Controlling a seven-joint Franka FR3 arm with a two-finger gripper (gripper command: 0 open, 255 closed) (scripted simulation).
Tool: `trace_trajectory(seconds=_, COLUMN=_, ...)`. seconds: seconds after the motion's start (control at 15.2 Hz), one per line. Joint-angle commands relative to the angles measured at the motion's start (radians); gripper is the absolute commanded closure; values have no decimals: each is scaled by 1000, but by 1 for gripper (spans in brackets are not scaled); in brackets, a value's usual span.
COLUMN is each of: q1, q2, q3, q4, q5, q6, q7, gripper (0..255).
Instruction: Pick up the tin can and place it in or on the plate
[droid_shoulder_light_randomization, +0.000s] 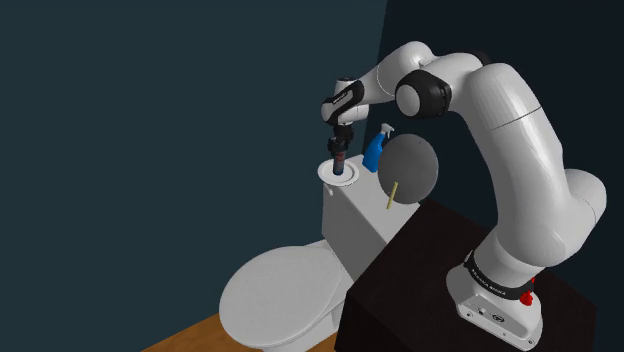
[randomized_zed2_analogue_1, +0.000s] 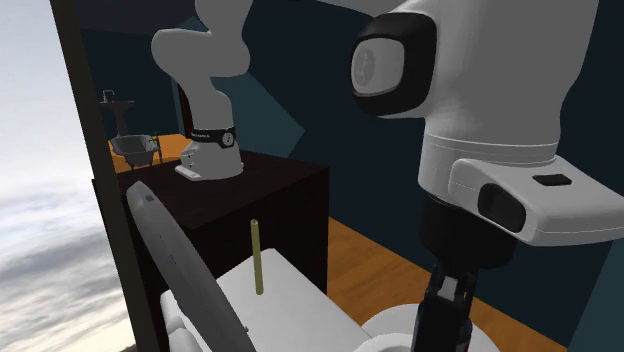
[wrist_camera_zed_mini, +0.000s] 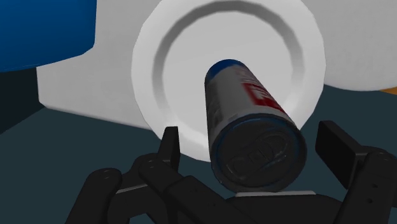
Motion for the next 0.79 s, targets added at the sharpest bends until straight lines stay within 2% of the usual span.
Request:
trace_trajectory(seconds=0.0, q1=3, q2=-25, q3=-4, q4=-7, q5=-4, q6=-18, q7=2, gripper=0)
trace_trajectory(seconds=0.2, q1=11, q2=-89, q3=-16, q4=-18, q5=-16, q6=-71, q7=8, gripper=0)
trace_trajectory(seconds=0.73, q1=11, q2=-89, q3=-16, q4=-18, q5=-16, q6=-71, q7=8, gripper=0)
